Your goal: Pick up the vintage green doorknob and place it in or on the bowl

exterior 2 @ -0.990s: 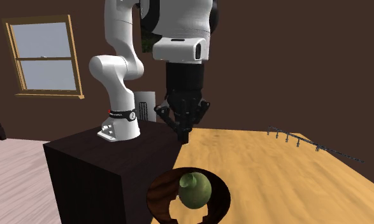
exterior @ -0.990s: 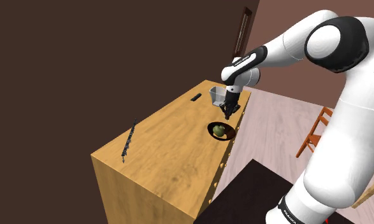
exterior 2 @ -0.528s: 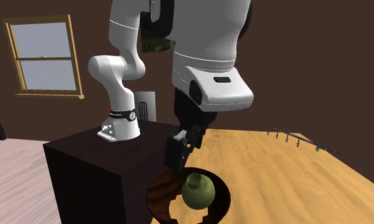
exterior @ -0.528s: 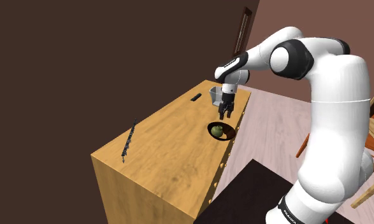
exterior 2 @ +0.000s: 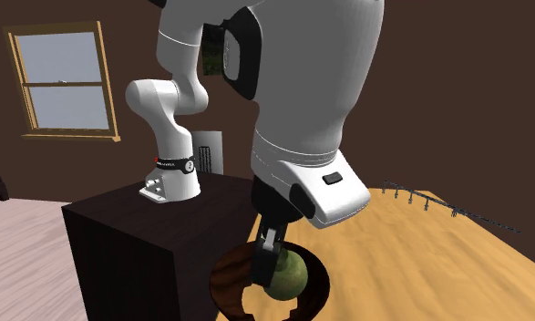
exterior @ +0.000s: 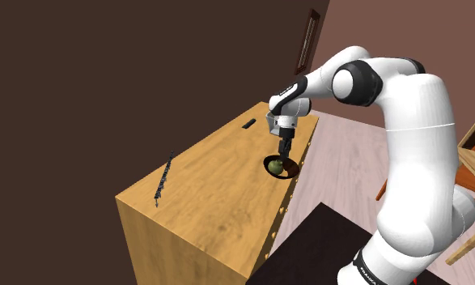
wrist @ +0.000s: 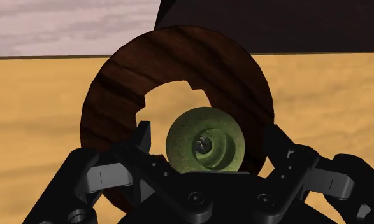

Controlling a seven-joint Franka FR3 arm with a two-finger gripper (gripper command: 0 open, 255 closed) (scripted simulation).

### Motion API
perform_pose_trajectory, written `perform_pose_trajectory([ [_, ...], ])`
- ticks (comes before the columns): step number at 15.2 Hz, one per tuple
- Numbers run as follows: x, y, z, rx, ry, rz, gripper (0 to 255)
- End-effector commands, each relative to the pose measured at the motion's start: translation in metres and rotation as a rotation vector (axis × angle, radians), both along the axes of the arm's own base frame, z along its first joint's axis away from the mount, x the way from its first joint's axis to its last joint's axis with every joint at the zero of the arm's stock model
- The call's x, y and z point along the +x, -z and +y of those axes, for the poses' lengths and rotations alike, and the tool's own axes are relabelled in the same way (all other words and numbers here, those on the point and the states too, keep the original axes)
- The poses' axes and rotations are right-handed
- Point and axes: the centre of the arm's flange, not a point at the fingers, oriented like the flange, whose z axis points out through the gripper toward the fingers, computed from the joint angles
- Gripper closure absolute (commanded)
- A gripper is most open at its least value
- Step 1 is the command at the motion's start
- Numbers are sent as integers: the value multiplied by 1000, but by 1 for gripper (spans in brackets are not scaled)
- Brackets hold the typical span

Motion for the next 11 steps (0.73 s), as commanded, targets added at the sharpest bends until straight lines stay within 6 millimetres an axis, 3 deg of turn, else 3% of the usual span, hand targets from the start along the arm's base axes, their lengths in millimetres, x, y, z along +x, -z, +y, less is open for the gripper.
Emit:
perform_pose_trajectory([
  [1,-1,6,1,0,-1,-1,0],
  [8,-1,6,1,0,-1,0,0],
  [9,-1,6,1,0,-1,0,255],
  [11,-1,6,1,0,-1,0,255],
])
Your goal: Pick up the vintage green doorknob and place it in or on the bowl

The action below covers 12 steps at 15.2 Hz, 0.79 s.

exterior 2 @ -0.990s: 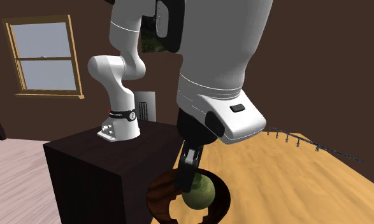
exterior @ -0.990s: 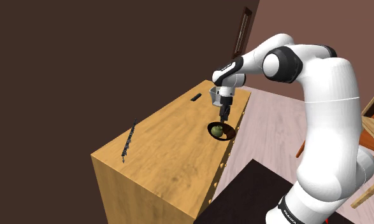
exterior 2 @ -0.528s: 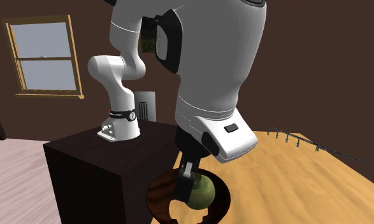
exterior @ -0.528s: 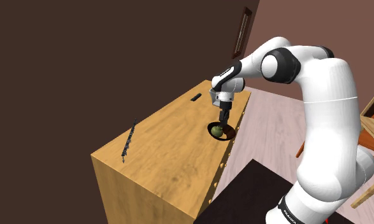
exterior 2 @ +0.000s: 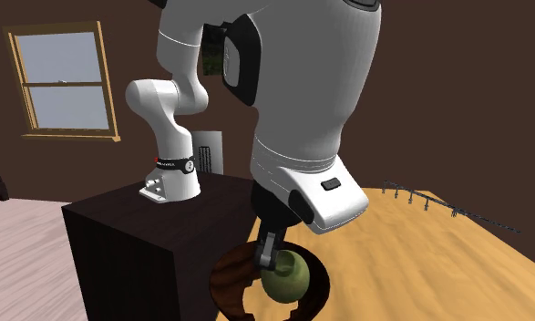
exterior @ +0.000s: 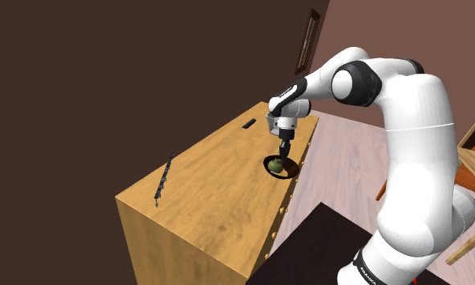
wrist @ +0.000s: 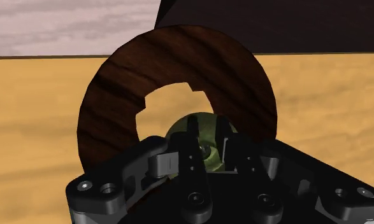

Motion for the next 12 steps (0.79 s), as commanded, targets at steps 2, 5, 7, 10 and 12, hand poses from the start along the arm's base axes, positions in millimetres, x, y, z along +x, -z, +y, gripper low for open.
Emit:
perform_pose_trajectory([
  [2,0,0,0,0,0,0,255],
  [5,0,0,0,0,0,0,255],
  [7,0,0,0,0,0,0,255],
  [10,0,-23,1,-23,99,-96,0],
  [12,-1,-46,2,-45,197,-192,0],
])
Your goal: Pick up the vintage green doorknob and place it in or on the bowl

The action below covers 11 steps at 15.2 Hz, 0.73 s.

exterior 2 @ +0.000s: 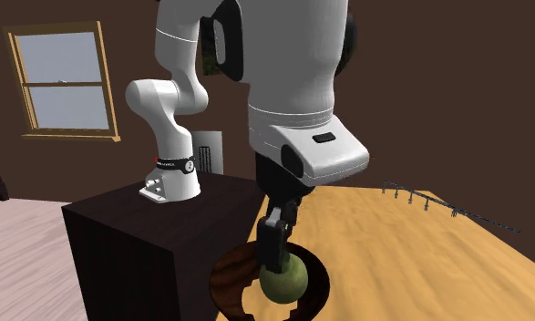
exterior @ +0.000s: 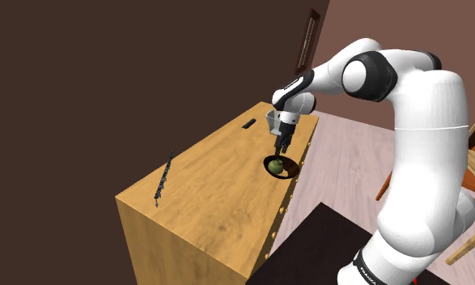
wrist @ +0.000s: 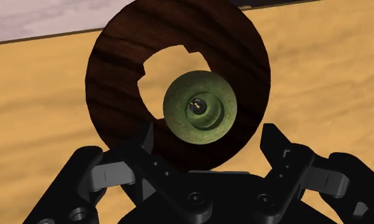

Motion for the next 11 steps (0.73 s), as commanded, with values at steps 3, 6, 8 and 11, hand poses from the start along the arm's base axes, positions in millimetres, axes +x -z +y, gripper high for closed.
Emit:
perform_pose_trajectory([
  [3,-2,-11,2,-20,88,-85,0],
  [6,-2,5,6,-20,88,-85,0],
  [8,-3,15,8,-20,88,-85,0],
  [11,-3,18,9,-20,88,-85,0],
])
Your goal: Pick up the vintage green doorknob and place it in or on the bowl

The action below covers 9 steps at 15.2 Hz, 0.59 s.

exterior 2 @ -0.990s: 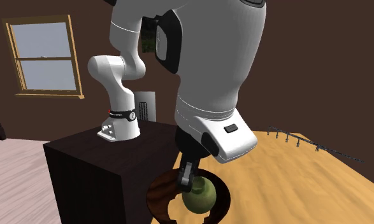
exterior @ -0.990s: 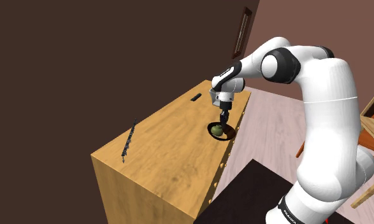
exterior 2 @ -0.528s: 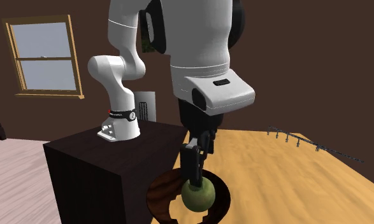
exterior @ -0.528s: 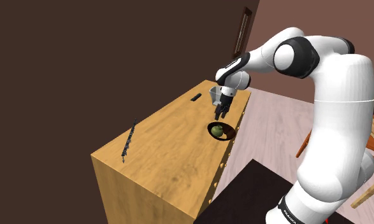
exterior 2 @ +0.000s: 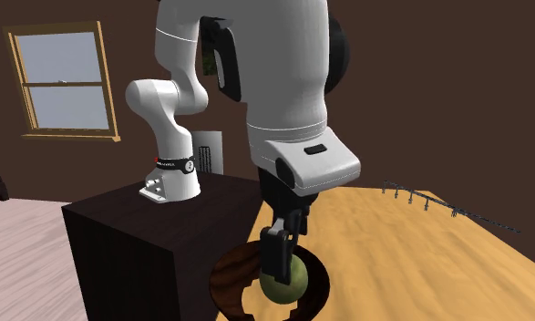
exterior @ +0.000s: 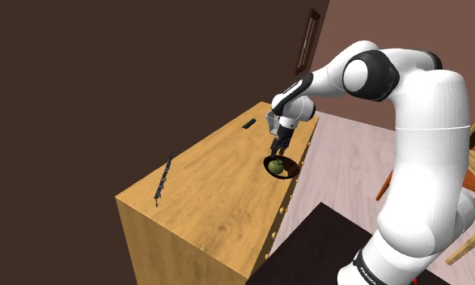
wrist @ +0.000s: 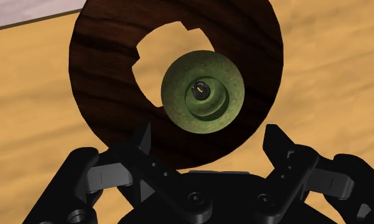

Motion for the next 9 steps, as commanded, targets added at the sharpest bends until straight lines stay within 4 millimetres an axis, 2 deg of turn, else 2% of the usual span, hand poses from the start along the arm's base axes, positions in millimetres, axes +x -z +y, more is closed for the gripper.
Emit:
perform_pose_trajectory([
  [1,0,1,0,0,0,0,0],
  [5,0,1,0,0,0,0,0],
  [6,0,1,0,0,0,0,255],
  [9,0,1,0,0,0,0,255],
])
